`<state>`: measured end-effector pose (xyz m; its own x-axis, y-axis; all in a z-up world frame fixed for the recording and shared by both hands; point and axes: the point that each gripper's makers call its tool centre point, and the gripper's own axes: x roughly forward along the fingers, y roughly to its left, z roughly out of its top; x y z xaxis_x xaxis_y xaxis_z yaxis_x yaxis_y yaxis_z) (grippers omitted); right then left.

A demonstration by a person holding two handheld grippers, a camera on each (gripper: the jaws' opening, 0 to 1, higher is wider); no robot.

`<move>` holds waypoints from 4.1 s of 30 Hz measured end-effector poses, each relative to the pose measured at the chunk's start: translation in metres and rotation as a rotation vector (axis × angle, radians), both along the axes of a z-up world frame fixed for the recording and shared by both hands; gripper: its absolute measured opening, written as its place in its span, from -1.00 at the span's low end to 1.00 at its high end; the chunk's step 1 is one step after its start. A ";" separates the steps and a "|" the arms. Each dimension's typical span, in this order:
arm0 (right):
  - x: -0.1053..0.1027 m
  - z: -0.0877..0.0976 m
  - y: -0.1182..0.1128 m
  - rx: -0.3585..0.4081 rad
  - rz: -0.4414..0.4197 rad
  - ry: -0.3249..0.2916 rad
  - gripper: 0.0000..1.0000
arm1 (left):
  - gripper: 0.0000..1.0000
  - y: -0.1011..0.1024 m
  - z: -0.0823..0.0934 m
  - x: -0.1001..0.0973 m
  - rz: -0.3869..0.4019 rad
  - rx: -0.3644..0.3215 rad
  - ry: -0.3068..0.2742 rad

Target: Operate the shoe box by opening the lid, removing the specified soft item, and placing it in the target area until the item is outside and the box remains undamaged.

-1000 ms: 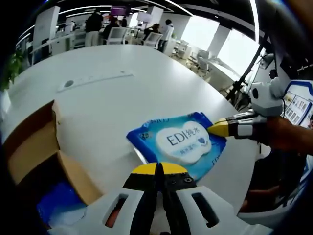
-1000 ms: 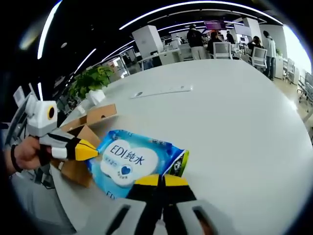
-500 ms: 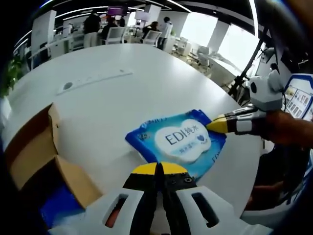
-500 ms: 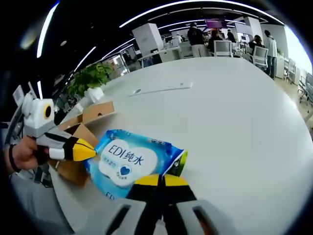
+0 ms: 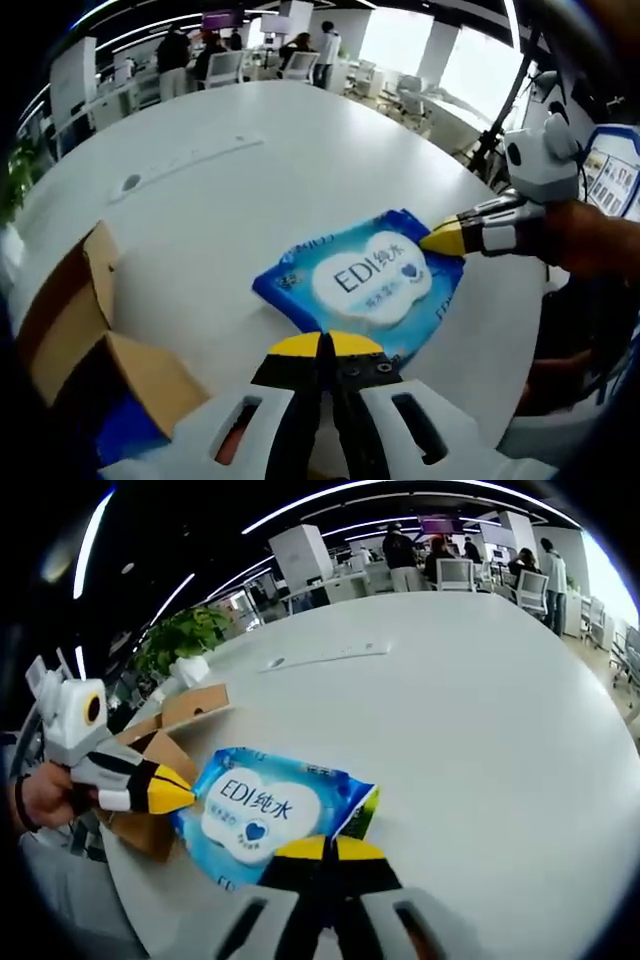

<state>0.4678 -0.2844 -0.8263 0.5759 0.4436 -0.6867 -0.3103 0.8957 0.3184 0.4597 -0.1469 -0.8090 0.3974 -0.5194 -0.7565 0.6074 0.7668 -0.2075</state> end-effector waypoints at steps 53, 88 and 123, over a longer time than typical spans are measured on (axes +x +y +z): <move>-0.016 0.038 -0.005 -0.001 -0.084 -0.067 -0.80 | -0.81 0.039 0.068 -0.022 0.043 -0.115 -0.053; -0.050 0.066 0.053 0.041 0.045 -0.116 -0.55 | -0.51 0.128 0.094 -0.055 0.149 -0.141 -0.143; -0.064 0.077 0.165 0.094 0.274 -0.104 -0.39 | -0.35 0.239 0.101 -0.080 0.358 -0.143 -0.209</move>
<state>0.4034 -0.1194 -0.7490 0.4911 0.6511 -0.5787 -0.5720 0.7421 0.3495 0.3800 0.0918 -0.7083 0.7085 -0.4143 -0.5712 0.3484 0.9093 -0.2274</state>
